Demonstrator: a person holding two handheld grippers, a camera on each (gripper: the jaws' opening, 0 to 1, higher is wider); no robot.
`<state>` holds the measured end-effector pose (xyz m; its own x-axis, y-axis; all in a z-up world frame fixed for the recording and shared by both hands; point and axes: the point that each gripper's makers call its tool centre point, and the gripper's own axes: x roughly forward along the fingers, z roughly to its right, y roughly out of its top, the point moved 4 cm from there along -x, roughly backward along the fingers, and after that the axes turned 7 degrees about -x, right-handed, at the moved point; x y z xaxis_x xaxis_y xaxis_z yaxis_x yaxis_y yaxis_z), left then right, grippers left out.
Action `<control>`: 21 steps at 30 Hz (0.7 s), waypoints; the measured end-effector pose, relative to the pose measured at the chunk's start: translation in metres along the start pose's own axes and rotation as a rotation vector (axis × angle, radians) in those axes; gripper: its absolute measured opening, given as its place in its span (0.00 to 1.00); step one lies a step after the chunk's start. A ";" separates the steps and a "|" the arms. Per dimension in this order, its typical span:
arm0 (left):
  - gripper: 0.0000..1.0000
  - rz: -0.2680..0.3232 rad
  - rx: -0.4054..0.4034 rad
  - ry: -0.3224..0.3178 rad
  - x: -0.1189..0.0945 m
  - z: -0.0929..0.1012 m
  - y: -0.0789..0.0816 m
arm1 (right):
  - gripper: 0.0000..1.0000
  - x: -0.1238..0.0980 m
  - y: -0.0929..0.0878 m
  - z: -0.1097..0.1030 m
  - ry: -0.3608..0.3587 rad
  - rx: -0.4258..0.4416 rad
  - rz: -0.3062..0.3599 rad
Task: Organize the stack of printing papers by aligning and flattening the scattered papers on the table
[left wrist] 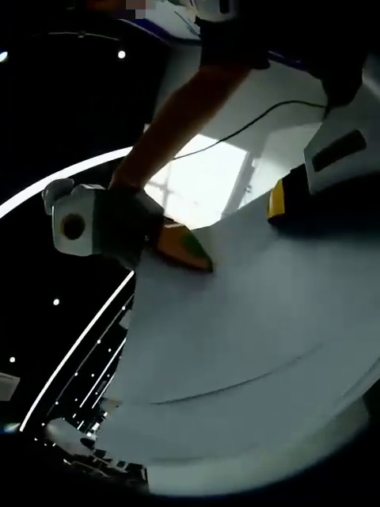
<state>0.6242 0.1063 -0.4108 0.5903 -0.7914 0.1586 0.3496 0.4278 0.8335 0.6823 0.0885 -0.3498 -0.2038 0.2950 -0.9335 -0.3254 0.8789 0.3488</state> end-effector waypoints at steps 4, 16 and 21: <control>0.14 -0.005 0.011 -0.008 0.000 0.001 -0.001 | 0.03 0.000 -0.001 0.001 -0.010 0.025 0.006; 0.10 0.003 -0.003 -0.017 -0.001 0.000 0.000 | 0.09 -0.014 -0.018 0.003 -0.023 0.103 0.056; 0.08 0.004 0.000 -0.013 -0.001 -0.001 0.000 | 0.11 -0.020 -0.023 0.002 -0.031 0.130 0.067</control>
<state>0.6249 0.1075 -0.4112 0.5822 -0.7953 0.1687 0.3477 0.4311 0.8326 0.6960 0.0632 -0.3393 -0.1916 0.3646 -0.9112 -0.1895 0.8972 0.3988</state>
